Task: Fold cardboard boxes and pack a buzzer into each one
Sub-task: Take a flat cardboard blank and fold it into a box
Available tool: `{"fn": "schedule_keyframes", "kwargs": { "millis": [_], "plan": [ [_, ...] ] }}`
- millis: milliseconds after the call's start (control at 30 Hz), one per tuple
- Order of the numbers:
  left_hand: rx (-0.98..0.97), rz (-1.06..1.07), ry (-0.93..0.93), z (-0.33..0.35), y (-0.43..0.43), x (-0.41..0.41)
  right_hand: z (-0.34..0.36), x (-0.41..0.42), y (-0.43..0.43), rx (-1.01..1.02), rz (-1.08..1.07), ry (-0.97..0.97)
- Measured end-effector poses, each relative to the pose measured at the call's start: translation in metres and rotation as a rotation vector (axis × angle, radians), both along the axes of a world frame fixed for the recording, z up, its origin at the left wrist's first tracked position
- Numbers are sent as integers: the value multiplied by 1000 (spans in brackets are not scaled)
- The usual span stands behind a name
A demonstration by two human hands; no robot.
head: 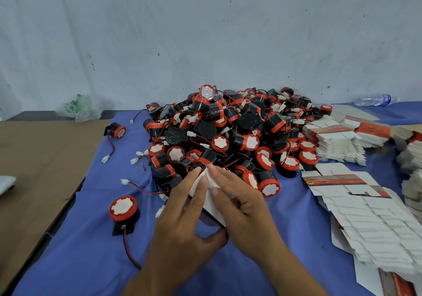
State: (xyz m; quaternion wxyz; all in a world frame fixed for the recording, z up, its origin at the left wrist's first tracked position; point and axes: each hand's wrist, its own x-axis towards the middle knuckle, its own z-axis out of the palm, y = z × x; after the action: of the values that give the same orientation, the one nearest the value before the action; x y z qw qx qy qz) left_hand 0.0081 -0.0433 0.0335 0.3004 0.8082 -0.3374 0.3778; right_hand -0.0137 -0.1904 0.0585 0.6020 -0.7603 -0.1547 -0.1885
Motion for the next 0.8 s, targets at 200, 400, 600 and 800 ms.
{"fn": "schedule_keyframes", "kwargs": {
  "millis": [200, 400, 600, 800],
  "plan": [
    [-22, 8, -26, 4, 1, -1, 7, 1, -3, 141, 121, 81],
    [11, 31, -39, 10, 0, -7, 6, 5, -16, 154, 176, 264],
    [-9, -68, 6, 13, -1, -8, 13, 3, -25, -53, 99, 66],
    [83, -265, 200, 6, 14, 7, 14, 0, -48, -550, 1, -77]
  ]
}}
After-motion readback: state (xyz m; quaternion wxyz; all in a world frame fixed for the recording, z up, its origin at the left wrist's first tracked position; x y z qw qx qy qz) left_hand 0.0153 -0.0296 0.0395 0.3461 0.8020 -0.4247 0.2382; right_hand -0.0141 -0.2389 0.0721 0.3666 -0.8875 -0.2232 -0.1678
